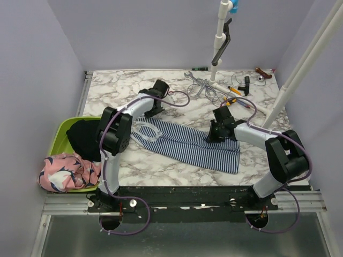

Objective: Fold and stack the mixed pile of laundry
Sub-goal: Fold the tank top at the center of the board.

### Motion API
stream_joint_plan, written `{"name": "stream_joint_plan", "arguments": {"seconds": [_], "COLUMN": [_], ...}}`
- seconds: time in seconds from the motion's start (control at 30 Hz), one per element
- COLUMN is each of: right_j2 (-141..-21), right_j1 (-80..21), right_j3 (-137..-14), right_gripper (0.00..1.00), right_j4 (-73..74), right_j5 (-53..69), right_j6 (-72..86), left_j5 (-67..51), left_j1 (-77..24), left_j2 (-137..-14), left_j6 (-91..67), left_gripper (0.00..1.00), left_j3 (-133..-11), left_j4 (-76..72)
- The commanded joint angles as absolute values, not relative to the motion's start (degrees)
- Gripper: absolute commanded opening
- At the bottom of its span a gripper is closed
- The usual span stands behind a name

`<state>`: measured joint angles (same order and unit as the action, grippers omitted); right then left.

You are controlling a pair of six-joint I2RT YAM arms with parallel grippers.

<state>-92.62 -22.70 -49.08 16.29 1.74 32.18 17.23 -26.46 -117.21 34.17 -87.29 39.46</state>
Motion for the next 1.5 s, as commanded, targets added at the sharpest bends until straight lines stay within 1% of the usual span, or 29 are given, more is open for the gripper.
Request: {"name": "stream_joint_plan", "arguments": {"seconds": [0.0,0.1,0.2,0.27,0.43,0.53,0.6,0.67,0.73,0.77,0.8,0.83,0.9,0.97,1.07,1.13,1.17,1.23,1.3,1.33,1.43,1.47], "right_j2": [-92.58,-92.83,-91.09,-91.17,-92.2,-92.88,-94.74,-97.78,-101.39,-103.05,-105.5,-107.92,-113.38,-118.45,-125.0,-128.06,-129.43,-131.32,-132.58,-133.14,-134.99,-135.54], "right_j1": [-29.84,-31.32,-31.31,-31.29,-31.19,-31.03,-31.52,-33.86,-35.39,-35.5,-35.59,-35.6,-35.68,-35.81,-36.21,-36.3,-36.3,-36.3,-36.3,-36.3,-36.29,-36.3], "right_j3": [-45.18,-45.65,-46.98,-50.38,-59.63,-63.61,-68.03,-72.69,-75.72,-76.93,-79.18,-81.86,-88.06,-92.83,-97.44,-99.49,-100.58,-101.95,-102.13,-102.22,-102.86,-103.24], "right_gripper": [0.18,0.18,0.19,0.22,0.25,0.26,0.27,0.34,0.42,0.5,0.56,0.58,0.58,0.58,0.58,0.59,0.6,0.68,0.68,0.67,0.55,0.53], "right_j4": [15.65,16.57,19.09,23.28,35.93,38.48,37.69,35.0,29.74,25.95,23.99,23.2,22.7,22.22,21.17,20.98,21.45,22.35,22.41,22.41,23.29,23.94], "right_j5": [5.13,3.95,-3.0,-6.35,-18.2,-20.95,-16.3,-10.1,-2.26,1.03,2.61,3.89,4.41,6.78,12.07,14.75,16.34,18.98,20.7,21.11,23.19,23.99], "right_j6": [39.19,39.84,38.73,35.77,30.25,25.83,20.26,15.05,11.81,12.32,12.79,12.68,12.91,12.82,11.46,11.19,10.83,10.07,9.34,9.08,8.66,8.65], "left_j5": [23.41,21.54,18.14,16.31,7.52,5.02,5.09,6.94,5.26,3.66,2.09,1.41,-2.15,-2.35,-2.81,-6.61,-9.15,-11.27,-10.28,-9.84,-9.37,-8.83], "left_j1": [-23.5,-22.71,-22.34,-22.27,-22.4,-22.41,-22.27,-21.45,-19.76,-18.92,-18.66,-18.64,-18.76,-18.72,-18.72,-18.76,-19.32,-22.16,-26.91,-28.83,-33.54,-34.43], "left_j2": [-123.17,-123.68,-119.1,-113.59,-100.12,-94.29,-91.63,-89.03,-87.15,-86.22,-85.38,-84.2,-81.28,-78.46,-77.32,-76.68,-75.97,-73.39,-69.87,-68.55,-66.6,-66.93], "left_j6": [38.52,37.9,35.95,34.73,32.33,32.14,31.34,30.16,28.4,27.38,26.47,25.96,27.05,28.24,27.65,28.07,29.01,30.7,32.84,34.3,37.26,37.75], "left_gripper": [0.39,0.39,0.4,0.42,0.52,0.53,0.52,0.52,0.52,0.52,0.52,0.53,0.53,0.54,0.55,0.55,0.55,0.56,0.56,0.56,0.56,0.55], "left_j3": [-99.19,-103.93,-102.72,-99.24,-85.31,-76.43,-71.41,-66.82,-64.95,-64.25,-63.32,-61.74,-58.01,-54.7,-53.21,-52.08,-51.14,-48.84,-45.99,-44.14,-39.7,-39.09], "left_j4": [40.83,43.6,45.17,45.22,47.03,48.28,47.72,45.31,44.83,44.74,44.54,43.98,42.06,40.04,40.13,40.08,39.89,38.34,34.66,32.7,25.5,24.0]}}
